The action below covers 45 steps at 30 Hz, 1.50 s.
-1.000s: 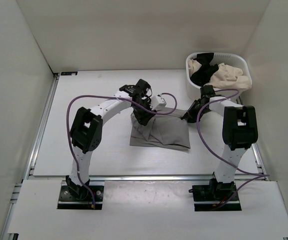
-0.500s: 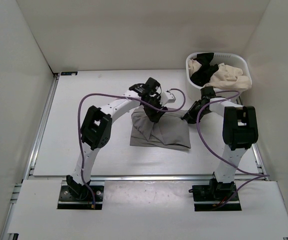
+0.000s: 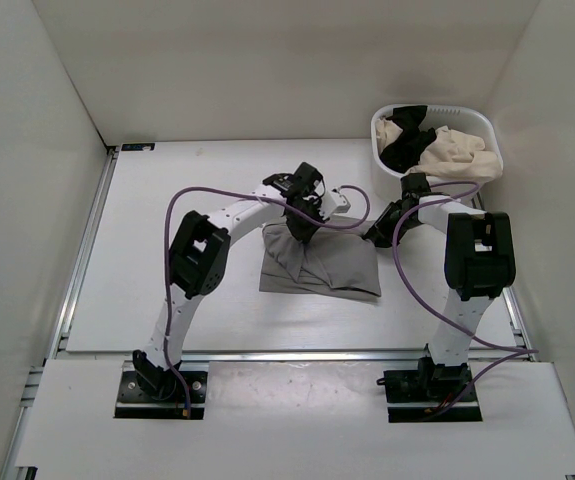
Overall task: Fold and stack the trousers
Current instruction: Fold the trousers
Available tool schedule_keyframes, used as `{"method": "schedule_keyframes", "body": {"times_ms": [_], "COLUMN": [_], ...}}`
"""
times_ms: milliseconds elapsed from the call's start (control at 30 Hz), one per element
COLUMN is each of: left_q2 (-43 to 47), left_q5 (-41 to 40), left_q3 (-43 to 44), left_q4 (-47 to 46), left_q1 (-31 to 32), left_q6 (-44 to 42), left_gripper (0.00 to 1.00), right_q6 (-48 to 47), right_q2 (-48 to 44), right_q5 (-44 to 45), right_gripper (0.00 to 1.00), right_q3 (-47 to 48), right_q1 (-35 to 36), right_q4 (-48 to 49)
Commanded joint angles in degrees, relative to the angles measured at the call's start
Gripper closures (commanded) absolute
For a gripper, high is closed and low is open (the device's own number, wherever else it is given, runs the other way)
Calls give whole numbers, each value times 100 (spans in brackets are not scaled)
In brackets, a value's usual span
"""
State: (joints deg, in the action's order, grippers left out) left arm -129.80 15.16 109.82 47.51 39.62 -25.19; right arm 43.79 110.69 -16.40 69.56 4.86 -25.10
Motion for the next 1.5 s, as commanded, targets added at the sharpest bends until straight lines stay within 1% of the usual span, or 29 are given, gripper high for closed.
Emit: {"method": "schedule_keyframes", "body": {"times_ms": [0, 133, 167, 233, 267, 300, 400, 533, 600, 633, 667, 700, 733, 800, 833, 867, 900, 933, 967, 1000, 1033, 1100, 1133, 1167, 1233, 1267, 1300, 1400, 1467], "left_q2": [683, 1368, 1517, 1922, 2036, 2229, 2406, 2521, 2573, 2573, 2573, 2573, 2573, 2573, 2573, 2643, 2644, 2713, 2714, 2714, 2645, 2136, 1917, 1523, 1134, 775, 615, 106, -36], "left_q5": [-153, -153, -40, 101, 223, 224, 304, 427, 488, 488, 488, 488, 488, 488, 627, 768, 909, 1136, 1252, 1409, 1463, 1464, 1551, 1613, 1613, 1613, 1552, 1552, 1613], "left_q3": [-162, -680, -1012, -1400, -1811, -2033, -2682, -3071, -3177, -3264, -3265, -3335, -3336, -3336, -3275, -3117, -2985, -2679, -2511, -2353, -1994, -1527, -1290, -853, -481, -175, -41, 408, 549], "left_q4": [22, 434, 505, 628, 681, 742, 743, 795, 795, 795, 795, 795, 743, 743, 795, 882, 1092, 1155, 1156, 1156, 1156, 1156, 1156, 1156, 1156, 1156, 1103, 1051, 963], "left_q1": [37, -15, -76, -165, -234, -235, -235, -235, -235, -235, -235, -235, -235, -305, -462, -542, -630, -848, -989, -1156, -1471, -1711, -1799, -1930, -1931, -1931, -1931, -1931, -1931], "left_q6": [-117, -381, -486, -539, -540, -600, -654, -654, -654, -654, -654, -654, -654, -654, -715, -794, -864, -943, -944, -944, -866, -751, -629, -575, -470, -469, -469, -408, -355], "left_gripper": [86, 86, 86, 86, 86, 86, 86, 86, 80, 65, 58, 53, 47, 46, 46, 50, 62, 67, 68, 67, 67, 65, 62, 60, 55, 53, 51, 45, 40], "right_q6": [33, 33, 33, 33, 33, 33, 33, -20, -72, -72, -72, -125, -125, -203, -283, -336, -414, -607, -722, -984, -1117, -1389, -1617, -1715, -1926, -1927, -2005, -2076, -2076], "right_q2": [-4, -4, -4, -4, -4, -4, -4, -4, -4, -4, -4, -4, -4, -4, -4, -65, -66, -135, -214, -267, -398, -557, -749, -864, -1233, -1365, -1471, -1875, -2033], "right_q5": [357, 471, 471, 471, 524, 524, 524, 524, 577, 577, 577, 577, 577, 577, 577, 577, 525, 524, 524, 524, 524, 524, 611, 690, 770, 770, 770, 428, 305], "right_gripper": [64, 65, 65, 65, 65, 65, 65, 65, 65, 65, 65, 65, 62, 55, 51, 44, 40, 36, 32, 31, 31, 30, 30, 28, 28, 27, 27, 27, 27], "right_q3": [-136, -83, -83, -83, -83, -83, -83, -83, -31, -30, -30, -30, -30, 31, 84, 84, 84, 206, 259, 312, 426, 488, 488, 488, 261, 129, -150, -574, -978], "right_q1": [-20, -20, -20, -20, -20, -20, -20, -20, -20, -20, -20, -20, -20, -20, -20, -20, -20, -20, -20, -20, -20, -20, 32, 32, 85, 85, 85, 85, 85], "right_q4": [-118, -170, -231, -232, -284, -285, -285, -285, -285, -285, -285, -285, -285, -285, -337, -337, -337, -337, -485, -565, -662, -1013, -1145, -1398, -1532, -1585, -1585, -1585, -1585]}}
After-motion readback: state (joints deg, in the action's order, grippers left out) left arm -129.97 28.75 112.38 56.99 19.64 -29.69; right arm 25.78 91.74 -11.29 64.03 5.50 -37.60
